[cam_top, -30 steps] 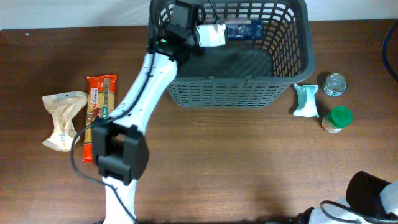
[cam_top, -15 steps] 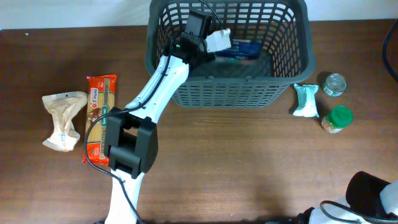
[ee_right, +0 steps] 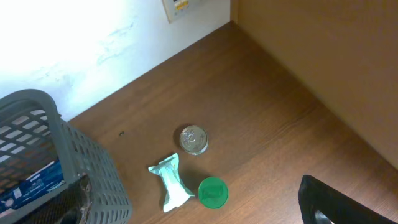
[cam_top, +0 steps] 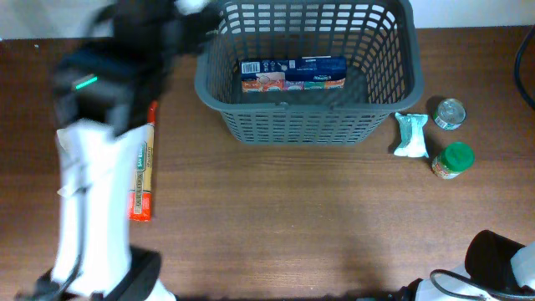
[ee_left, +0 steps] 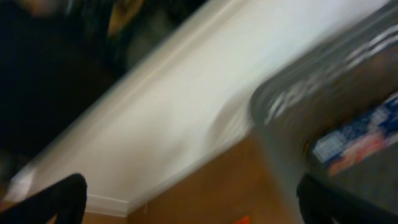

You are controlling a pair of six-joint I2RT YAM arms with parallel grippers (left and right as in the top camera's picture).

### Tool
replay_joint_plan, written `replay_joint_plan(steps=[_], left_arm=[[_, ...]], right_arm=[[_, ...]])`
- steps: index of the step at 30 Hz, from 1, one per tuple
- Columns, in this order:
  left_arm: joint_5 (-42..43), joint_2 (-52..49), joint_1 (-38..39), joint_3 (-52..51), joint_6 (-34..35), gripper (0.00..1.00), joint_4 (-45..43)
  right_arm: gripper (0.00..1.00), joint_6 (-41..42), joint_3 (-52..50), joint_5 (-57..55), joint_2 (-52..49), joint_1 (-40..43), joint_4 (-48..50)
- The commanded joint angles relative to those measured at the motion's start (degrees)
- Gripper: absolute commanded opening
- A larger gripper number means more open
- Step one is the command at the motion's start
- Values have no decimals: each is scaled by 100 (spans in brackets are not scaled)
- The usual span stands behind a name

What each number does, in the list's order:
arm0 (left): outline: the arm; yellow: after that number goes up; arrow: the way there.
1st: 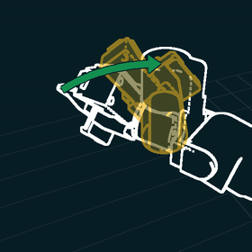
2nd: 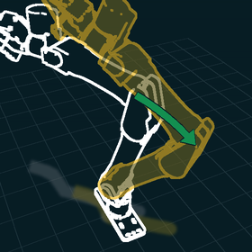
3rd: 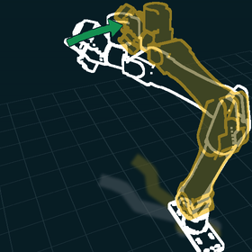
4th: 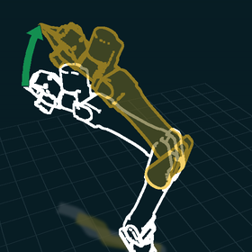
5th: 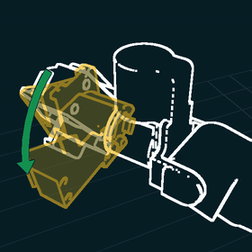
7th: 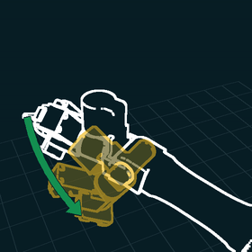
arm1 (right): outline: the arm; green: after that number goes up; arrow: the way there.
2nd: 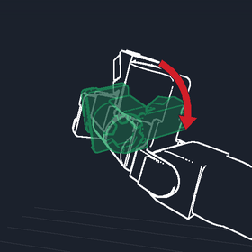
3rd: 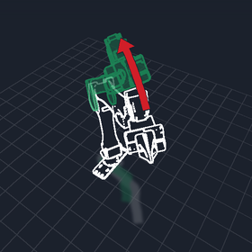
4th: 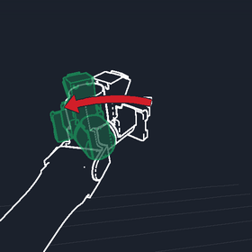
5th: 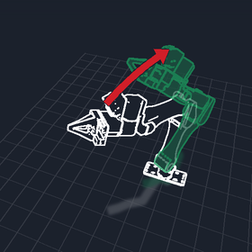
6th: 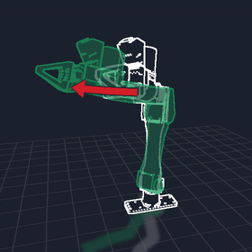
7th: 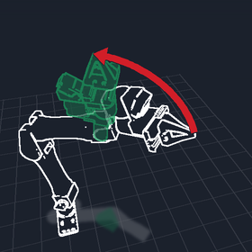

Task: Pack container
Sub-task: 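Lift the blue box and lower it into the basket, then grasp the red spaghetti pack with the left gripper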

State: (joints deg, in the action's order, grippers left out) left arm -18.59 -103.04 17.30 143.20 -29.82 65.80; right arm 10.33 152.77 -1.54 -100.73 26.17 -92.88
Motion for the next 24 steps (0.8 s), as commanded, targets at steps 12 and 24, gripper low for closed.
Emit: replay_joint_plan(steps=[12, 24], left_arm=[[1023, -1231, -2789, -2826, 2315, 89, 1867], [1318, -1974, -3130, -4555, 2122, 91, 280]], right_arm=[[99, 22, -26, -66, -2, 20, 7], [99, 22, -26, -66, -2, 20, 7]])
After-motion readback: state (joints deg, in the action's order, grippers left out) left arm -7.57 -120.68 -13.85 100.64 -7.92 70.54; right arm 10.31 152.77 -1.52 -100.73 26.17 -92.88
